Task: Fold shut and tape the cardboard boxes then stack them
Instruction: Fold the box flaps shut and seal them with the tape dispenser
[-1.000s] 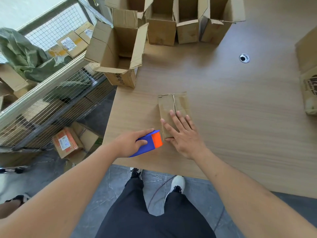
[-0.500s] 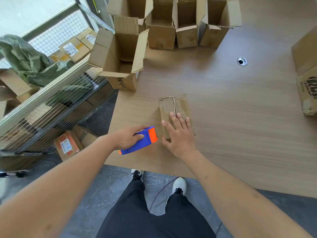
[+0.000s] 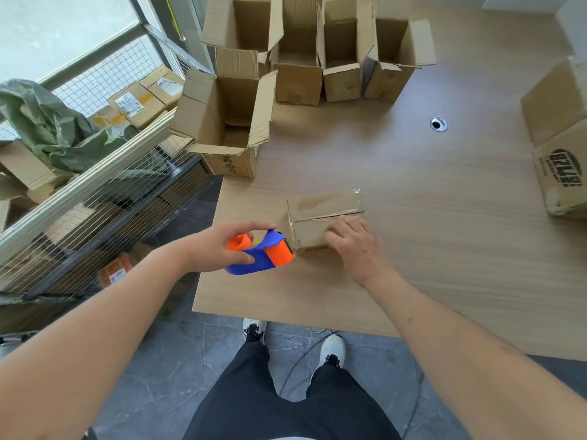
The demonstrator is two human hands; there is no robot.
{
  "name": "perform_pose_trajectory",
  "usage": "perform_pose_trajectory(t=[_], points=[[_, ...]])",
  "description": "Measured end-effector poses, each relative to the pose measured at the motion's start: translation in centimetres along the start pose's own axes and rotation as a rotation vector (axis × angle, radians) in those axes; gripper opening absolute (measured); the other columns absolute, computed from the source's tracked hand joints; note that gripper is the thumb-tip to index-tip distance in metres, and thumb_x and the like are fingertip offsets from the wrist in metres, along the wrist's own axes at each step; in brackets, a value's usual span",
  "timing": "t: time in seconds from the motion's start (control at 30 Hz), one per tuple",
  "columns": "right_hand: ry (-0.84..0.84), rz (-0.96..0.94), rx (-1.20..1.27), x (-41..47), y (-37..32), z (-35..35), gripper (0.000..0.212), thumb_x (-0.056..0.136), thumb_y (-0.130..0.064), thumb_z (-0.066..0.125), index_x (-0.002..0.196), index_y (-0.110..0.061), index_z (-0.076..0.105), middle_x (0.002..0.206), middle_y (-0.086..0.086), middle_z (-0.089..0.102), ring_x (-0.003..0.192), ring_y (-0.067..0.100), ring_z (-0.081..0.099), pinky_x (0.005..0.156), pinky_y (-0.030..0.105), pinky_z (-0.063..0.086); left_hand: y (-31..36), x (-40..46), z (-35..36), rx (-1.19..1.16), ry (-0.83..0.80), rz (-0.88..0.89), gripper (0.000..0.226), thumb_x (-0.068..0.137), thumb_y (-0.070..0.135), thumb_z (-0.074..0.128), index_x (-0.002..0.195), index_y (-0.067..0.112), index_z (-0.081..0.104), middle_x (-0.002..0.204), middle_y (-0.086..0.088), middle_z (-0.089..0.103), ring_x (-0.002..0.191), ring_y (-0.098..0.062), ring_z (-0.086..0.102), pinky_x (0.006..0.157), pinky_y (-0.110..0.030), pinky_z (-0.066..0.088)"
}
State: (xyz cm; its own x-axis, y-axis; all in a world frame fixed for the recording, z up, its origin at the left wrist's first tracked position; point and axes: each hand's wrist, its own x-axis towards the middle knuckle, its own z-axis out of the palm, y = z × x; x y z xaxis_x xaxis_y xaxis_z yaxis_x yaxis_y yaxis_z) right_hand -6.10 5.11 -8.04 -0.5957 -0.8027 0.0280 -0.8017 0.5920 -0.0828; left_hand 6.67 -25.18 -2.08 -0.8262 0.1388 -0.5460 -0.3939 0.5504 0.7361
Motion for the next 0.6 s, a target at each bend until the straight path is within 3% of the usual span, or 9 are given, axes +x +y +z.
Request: perform_pose_trajectory(t=[0.07, 0.13, 0.2, 0.27, 0.33, 0.43, 0.5, 0.6], points=[[-0.041, 0.097, 0.065, 0.7, -0.6, -0.3, 0.028, 0.076, 0.006, 0.064, 0.092, -0.017, 0.067, 0.111, 0.005, 0.062, 0.102, 0.034, 0.059, 0.089, 0.039, 0.046, -0.2, -0.2, -0.4, 0.023, 0.001, 0.005, 0.074, 0.091, 0.017, 0.072, 0.142, 0.062, 0.042, 0.112, 0.003, 0.061, 0.096, -0.024, 0.063, 0.090, -0.047, 0.057], [-0.049, 0.267, 0.165, 1.8, -2.1, -0.3, 0.029, 0.088, -0.011, 0.056, 0.114, -0.021, 0.061, 0.112, 0.003, 0.058, 0.104, 0.032, 0.055, 0.089, 0.041, 0.044, -0.3, -0.3, -0.6, 0.029, 0.006, 0.014, 0.075, 0.089, 0.014, 0.071, 0.143, 0.059, 0.042, 0.112, -0.002, 0.061, 0.095, -0.028, 0.064, 0.088, -0.051, 0.059], [-0.121, 0.427, 0.183, 3.1, -3.9, 0.0, 0.050, 0.092, -0.051, 0.053, 0.138, -0.033, 0.046, 0.119, 0.003, 0.048, 0.109, 0.029, 0.049, 0.095, 0.043, 0.042, -0.6, -0.3, -0.7, 0.022, 0.015, 0.023, 0.077, 0.088, 0.010, 0.071, 0.143, 0.056, 0.043, 0.112, -0.007, 0.060, 0.094, -0.031, 0.064, 0.085, -0.053, 0.059], [-0.251, 0.490, 0.096, 4.2, -5.6, 0.7, 0.078, 0.081, -0.079, 0.051, 0.148, -0.047, 0.028, 0.130, 0.007, 0.036, 0.118, 0.029, 0.040, 0.104, 0.045, 0.037, -0.9, -0.4, -0.8, 0.026, 0.024, 0.034, 0.077, 0.087, 0.007, 0.070, 0.142, 0.055, 0.045, 0.112, -0.006, 0.060, 0.095, -0.028, 0.065, 0.085, -0.051, 0.060], [-0.293, 0.463, 0.031, 4.4, -6.7, 1.3, 0.085, 0.082, -0.074, 0.058, 0.154, -0.048, 0.020, 0.143, 0.013, 0.027, 0.132, 0.035, 0.031, 0.116, 0.049, 0.026, -1.3, -0.4, -1.1, 0.027, 0.024, 0.043, 0.077, 0.087, 0.005, 0.070, 0.141, 0.054, 0.046, 0.113, -0.003, 0.061, 0.097, -0.026, 0.065, 0.086, -0.047, 0.061], [-0.295, 0.333, 0.124, 4.0, -6.3, 1.5, 0.081, 0.090, -0.043, 0.065, 0.157, -0.046, 0.020, 0.156, 0.016, 0.015, 0.150, 0.041, 0.010, 0.126, 0.049, 0.008, -1.8, -0.5, -1.5, 0.029, 0.028, 0.055, 0.077, 0.086, 0.003, 0.071, 0.140, 0.053, 0.048, 0.114, 0.004, 0.061, 0.096, -0.022, 0.064, 0.085, -0.037, 0.060], [-0.340, 0.216, 0.228, 3.7, -5.2, 1.1, 0.082, 0.090, -0.024, 0.064, 0.157, -0.048, 0.022, 0.162, 0.011, 0.007, 0.155, 0.034, -0.005, 0.128, 0.046, 0.000, -2.0, -0.6, -1.7, 0.034, 0.028, 0.072, 0.077, 0.085, 0.002, 0.072, 0.139, 0.052, 0.050, 0.113, 0.014, 0.060, 0.095, -0.016, 0.062, 0.082, -0.028, 0.056], [-0.411, 0.157, 0.309, 3.8, -3.9, 0.0, 0.087, 0.086, -0.006, 0.059, 0.155, -0.049, 0.027, 0.164, 0.004, 0.004, 0.156, 0.026, -0.012, 0.127, 0.041, -0.005, -2.0, -0.5, -1.6, 0.033, 0.021, 0.076, 0.077, 0.085, 0.002, 0.073, 0.139, 0.051, 0.050, 0.116, 0.024, 0.057, 0.099, -0.011, 0.061, 0.086, -0.028, 0.053]])
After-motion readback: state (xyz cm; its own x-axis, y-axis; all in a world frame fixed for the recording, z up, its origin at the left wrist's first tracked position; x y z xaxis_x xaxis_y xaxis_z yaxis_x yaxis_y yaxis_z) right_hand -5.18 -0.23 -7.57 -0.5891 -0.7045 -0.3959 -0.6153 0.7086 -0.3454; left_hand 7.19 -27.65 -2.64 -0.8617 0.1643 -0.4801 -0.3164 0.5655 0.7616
